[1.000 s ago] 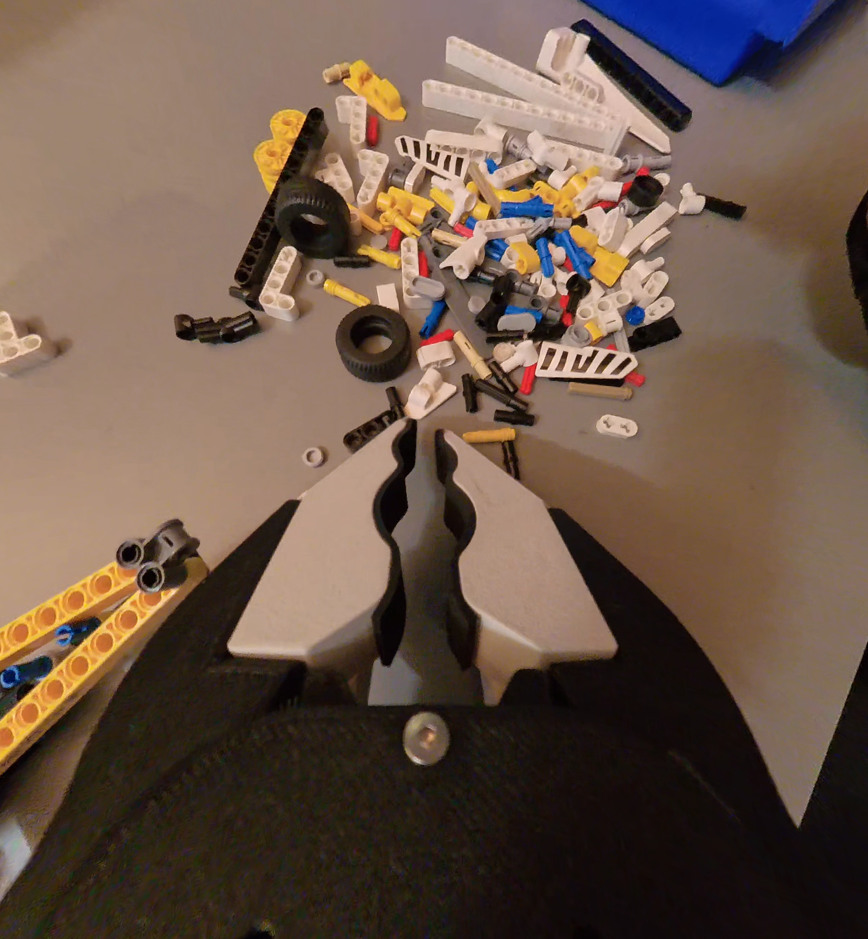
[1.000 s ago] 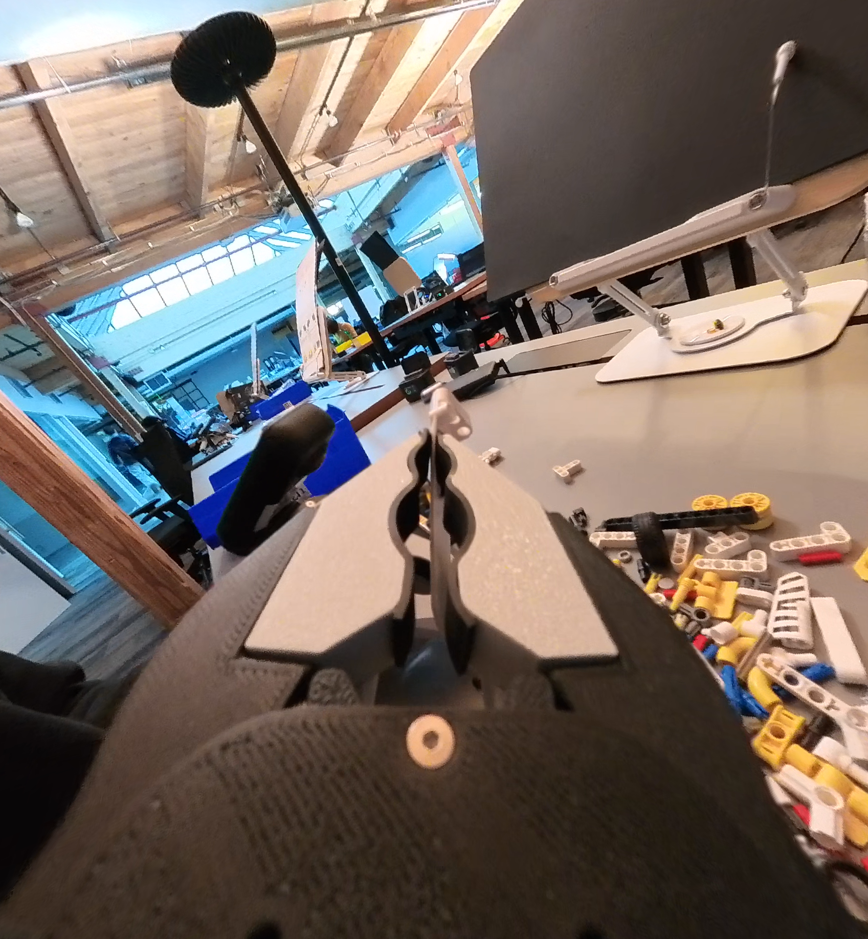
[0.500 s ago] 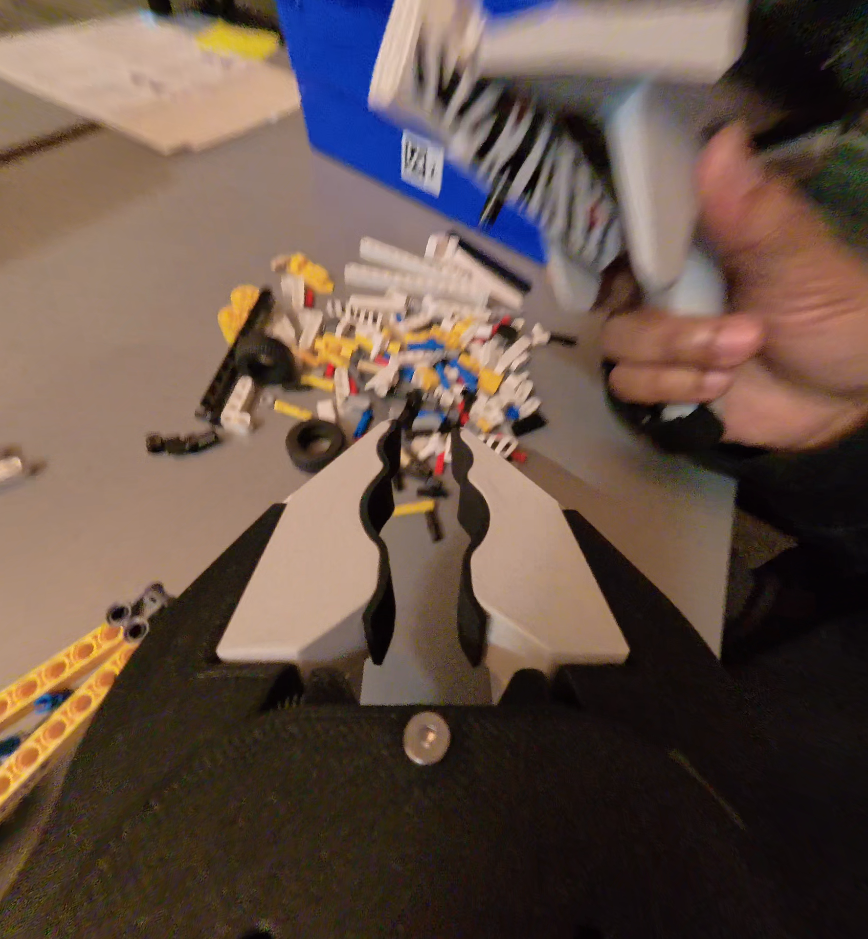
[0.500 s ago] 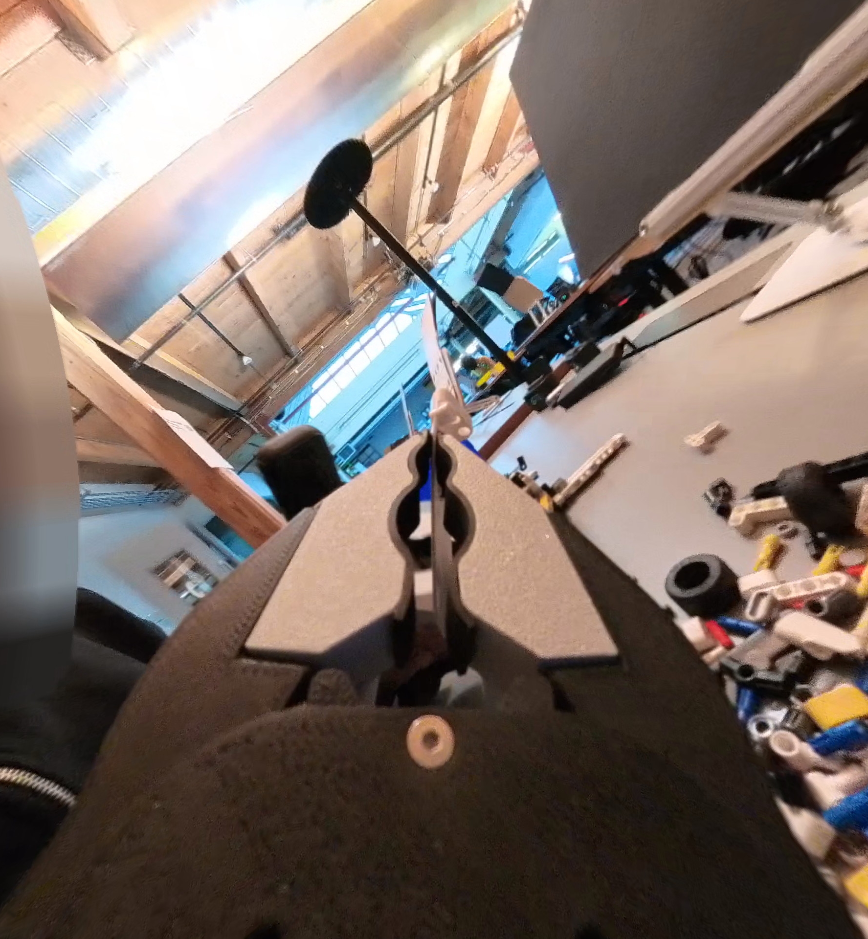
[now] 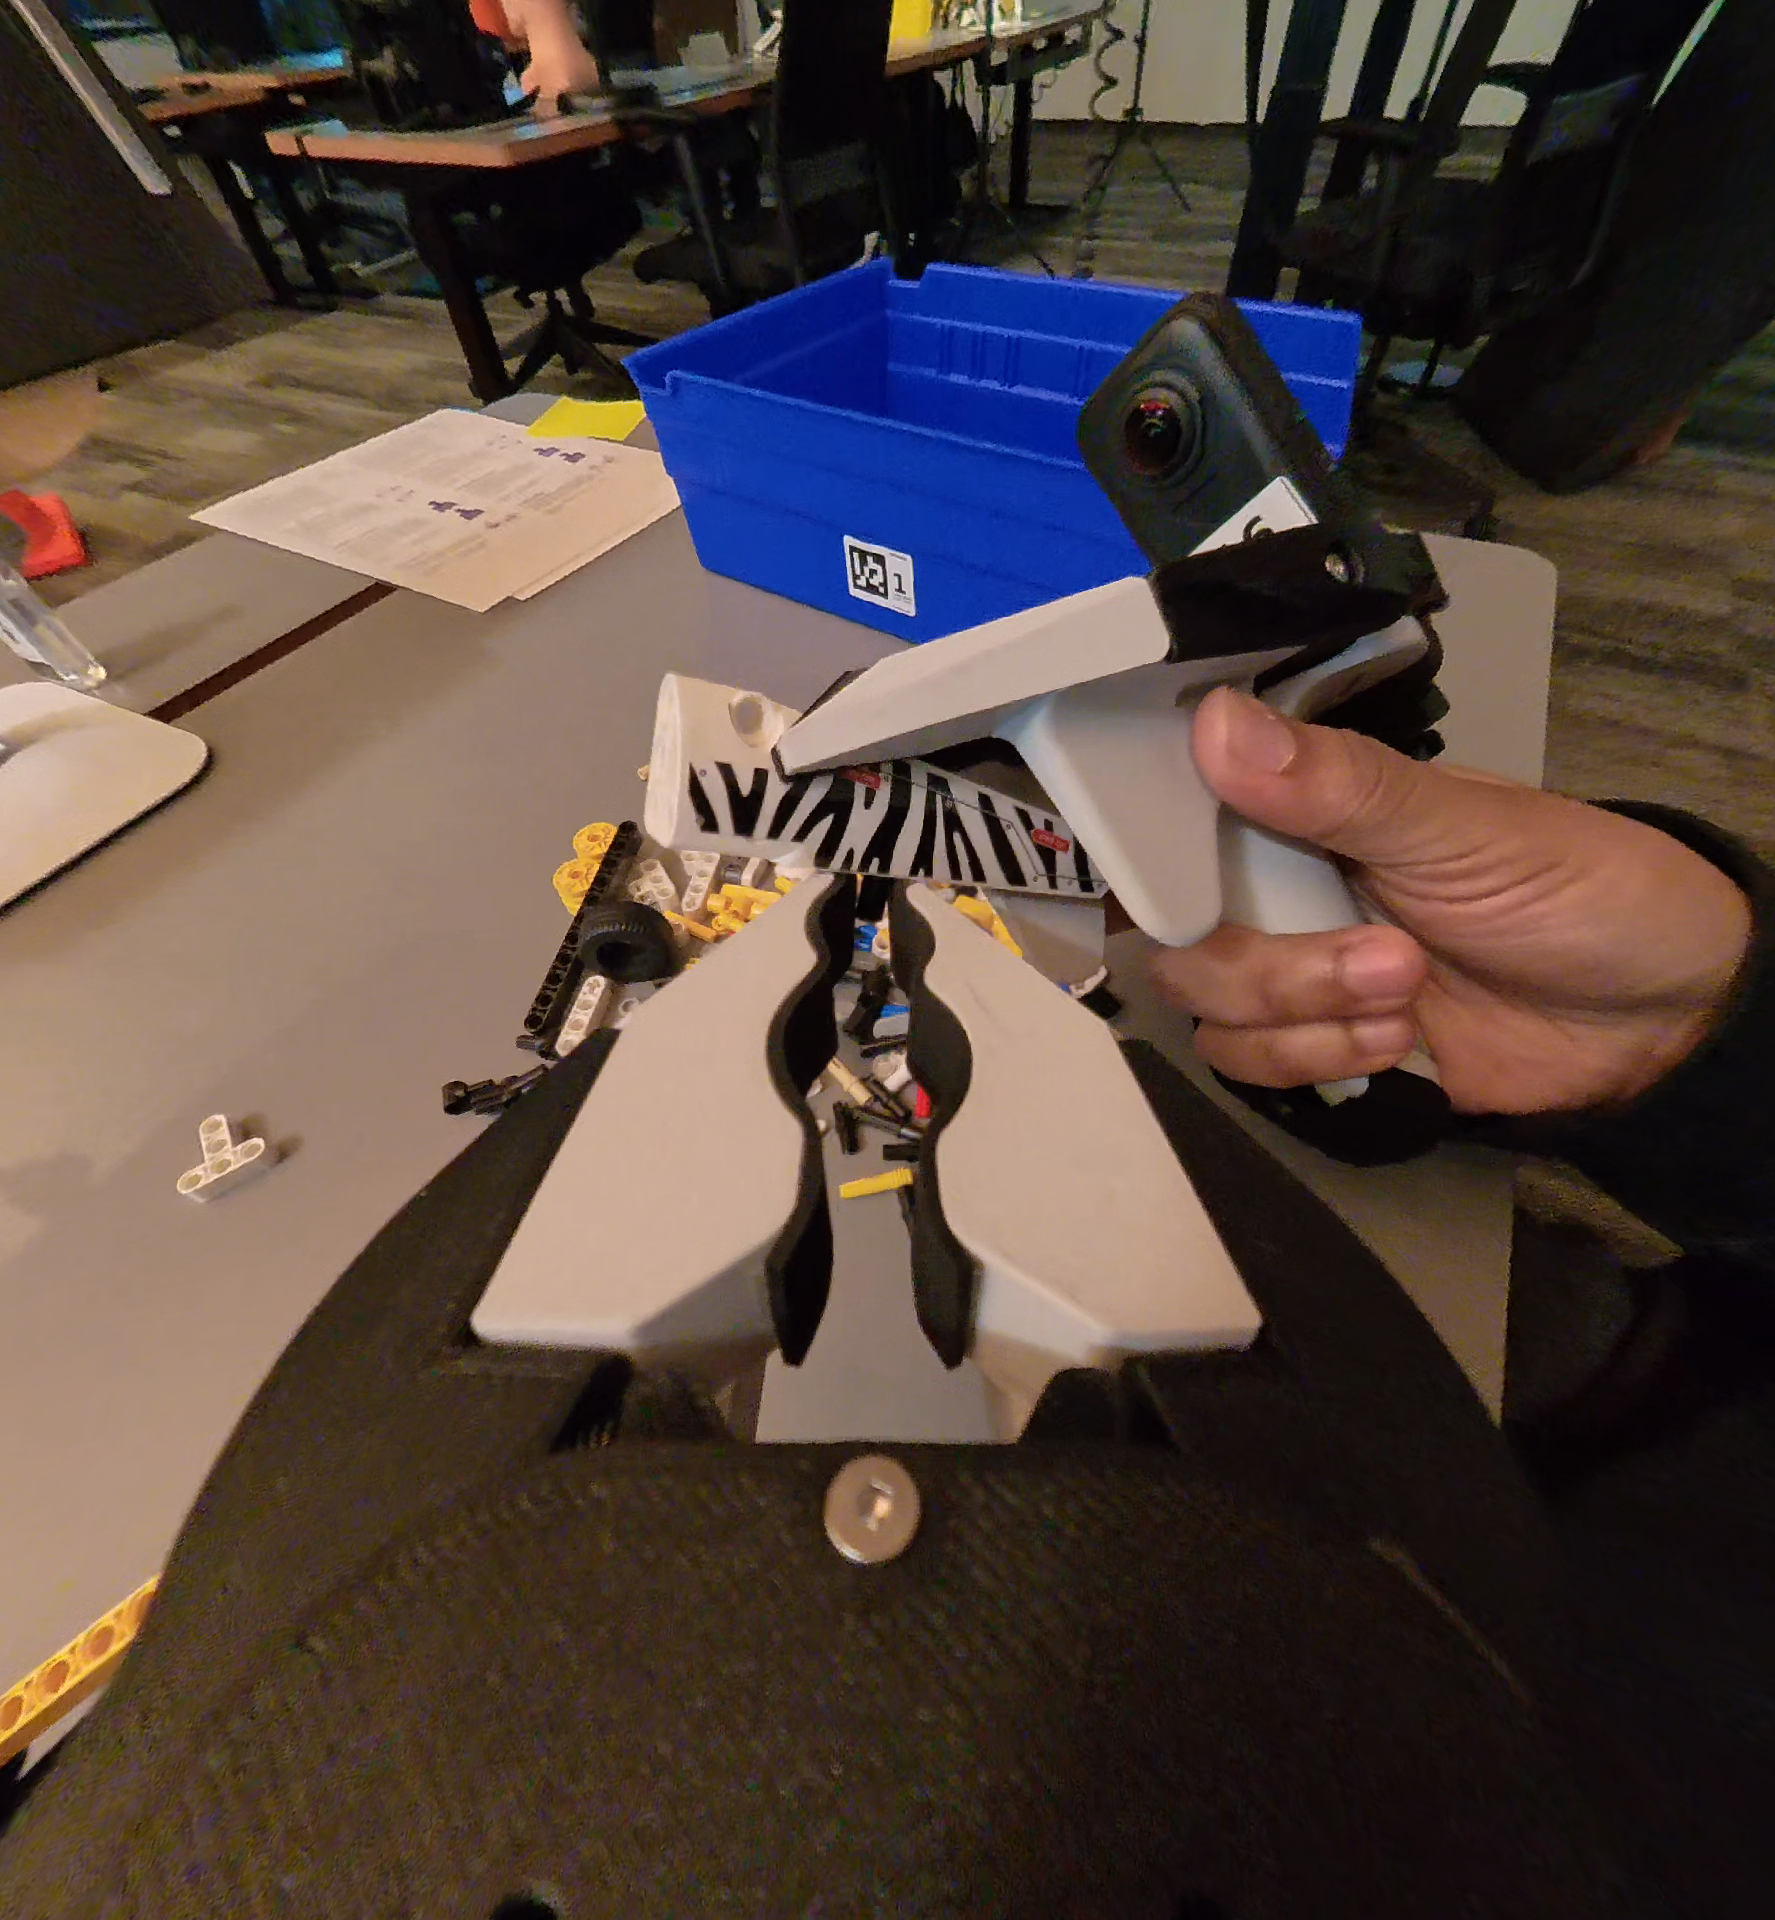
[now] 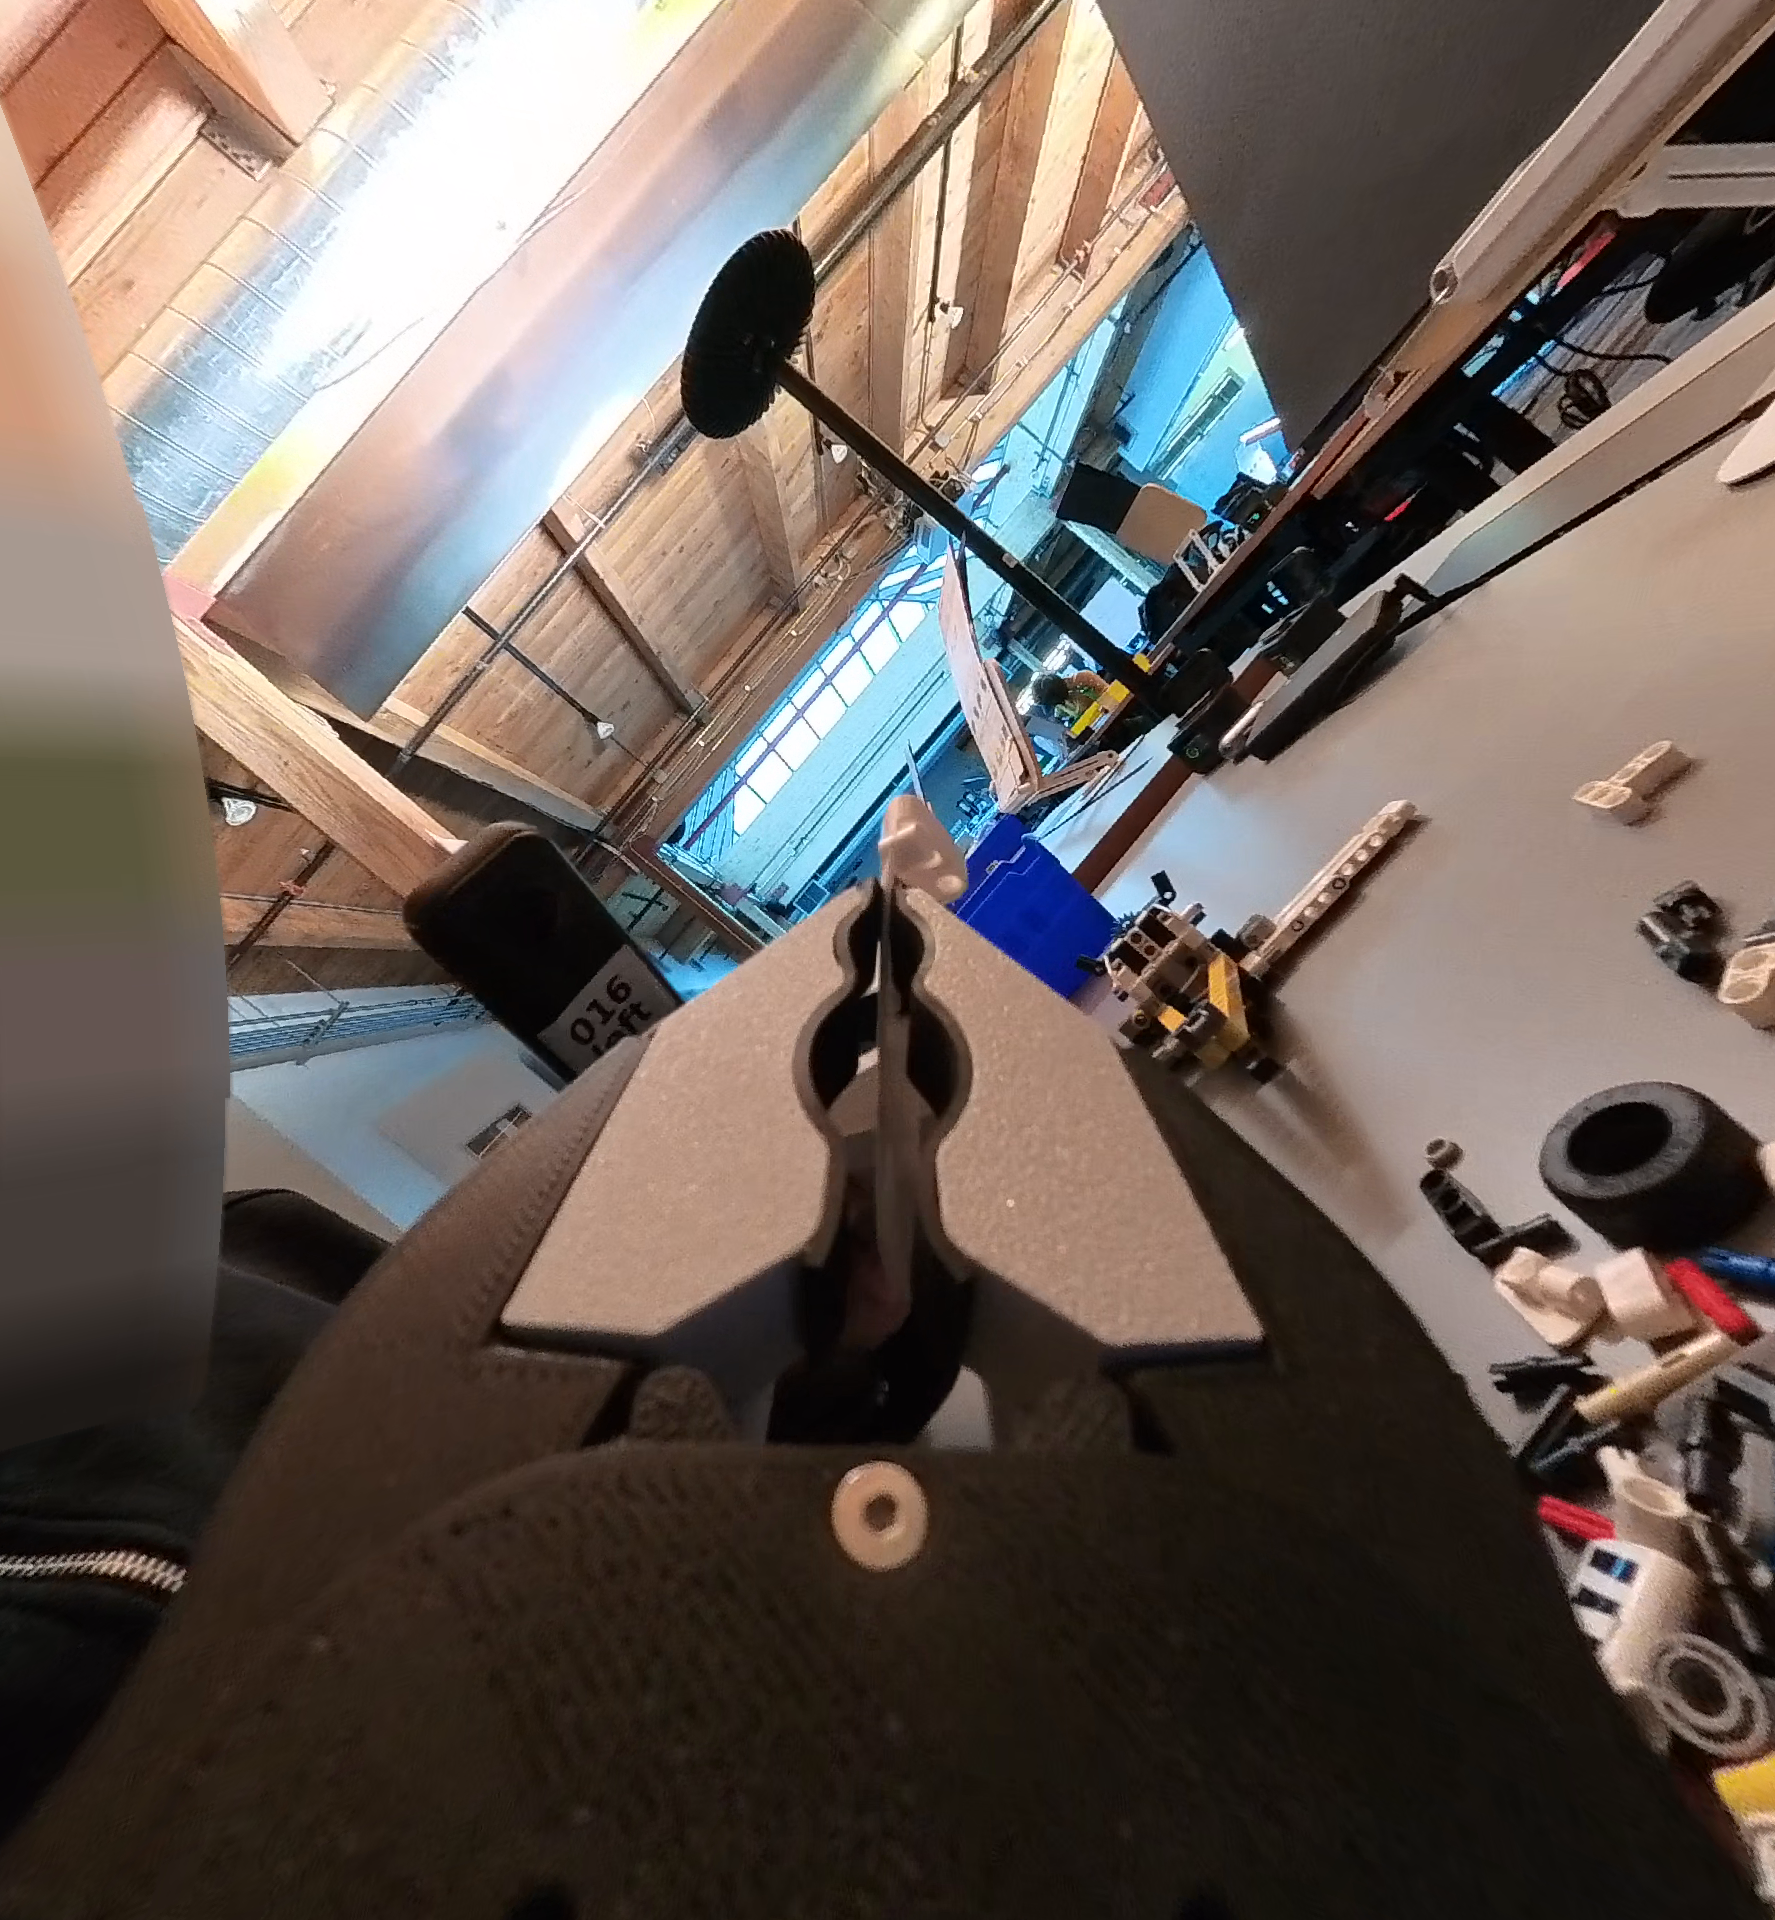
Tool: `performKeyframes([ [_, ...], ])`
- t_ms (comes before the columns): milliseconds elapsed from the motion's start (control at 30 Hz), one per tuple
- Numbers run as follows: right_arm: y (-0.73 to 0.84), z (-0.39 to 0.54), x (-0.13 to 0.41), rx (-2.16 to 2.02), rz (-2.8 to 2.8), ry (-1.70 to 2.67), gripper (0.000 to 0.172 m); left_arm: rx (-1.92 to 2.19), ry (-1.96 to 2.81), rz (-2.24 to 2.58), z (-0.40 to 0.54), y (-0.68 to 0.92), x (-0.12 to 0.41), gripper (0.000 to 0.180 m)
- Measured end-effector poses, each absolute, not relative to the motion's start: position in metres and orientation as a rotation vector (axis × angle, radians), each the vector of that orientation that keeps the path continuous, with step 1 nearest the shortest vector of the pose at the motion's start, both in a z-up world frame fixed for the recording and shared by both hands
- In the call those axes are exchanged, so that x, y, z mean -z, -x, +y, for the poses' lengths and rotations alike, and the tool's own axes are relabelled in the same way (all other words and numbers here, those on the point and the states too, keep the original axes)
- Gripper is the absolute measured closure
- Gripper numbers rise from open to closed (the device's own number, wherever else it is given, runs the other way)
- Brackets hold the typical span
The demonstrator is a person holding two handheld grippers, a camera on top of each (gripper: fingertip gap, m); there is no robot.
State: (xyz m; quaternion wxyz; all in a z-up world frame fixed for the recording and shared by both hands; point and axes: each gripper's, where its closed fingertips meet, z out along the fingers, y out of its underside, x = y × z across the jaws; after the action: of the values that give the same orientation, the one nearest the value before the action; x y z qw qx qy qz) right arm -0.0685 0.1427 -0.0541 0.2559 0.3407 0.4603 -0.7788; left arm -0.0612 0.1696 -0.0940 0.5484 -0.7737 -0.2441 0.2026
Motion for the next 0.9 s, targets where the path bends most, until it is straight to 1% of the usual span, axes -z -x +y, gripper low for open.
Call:
performKeyframes([
  [167, 0.067, 0.141, 0.055, 2.093, 1.267, -0.918, 0.172, -0.523, 1.866, -0.550, 0.169, 0.060, 0.096, 0.180],
  [233, 0.066, 0.142, 0.055, 2.094, 1.291, -0.905, 0.159, -0.536, 1.865, -0.561, 0.167, 0.061, 0.096, 0.180],
  [267, 0.066, 0.143, 0.054, 2.098, 1.301, -0.901, 0.156, -0.538, 1.865, -0.569, 0.165, 0.062, 0.096, 0.180],
  [333, 0.067, 0.145, 0.056, 2.092, 1.344, -0.911, 0.157, -0.524, 1.859, -0.583, 0.162, 0.063, 0.096, 0.180],
  [433, 0.063, 0.137, 0.070, 2.021, 1.492, -0.914, 0.163, -0.513, 1.851, -0.615, 0.157, 0.064, 0.096, 0.180],
  [567, 0.062, 0.138, 0.070, 2.062, 1.564, -0.917, 0.168, -0.431, 1.841, -0.654, 0.157, 0.061, 0.097, 0.180],
  [700, 0.060, 0.139, 0.063, 2.088, 1.498, -0.908, 0.168, -0.291, 1.737, -0.675, 0.161, 0.055, 0.088, 0.180],
  [867, 0.061, 0.136, 0.061, 2.147, 1.435, -0.938, 0.168, -0.325, 1.727, -0.699, 0.157, 0.056, 0.088, 0.180],
  [900, 0.068, 0.146, 0.053, 2.229, 1.361, -0.973, 0.167, -0.314, 1.724, -0.703, 0.156, 0.056, 0.088, 0.180],
])
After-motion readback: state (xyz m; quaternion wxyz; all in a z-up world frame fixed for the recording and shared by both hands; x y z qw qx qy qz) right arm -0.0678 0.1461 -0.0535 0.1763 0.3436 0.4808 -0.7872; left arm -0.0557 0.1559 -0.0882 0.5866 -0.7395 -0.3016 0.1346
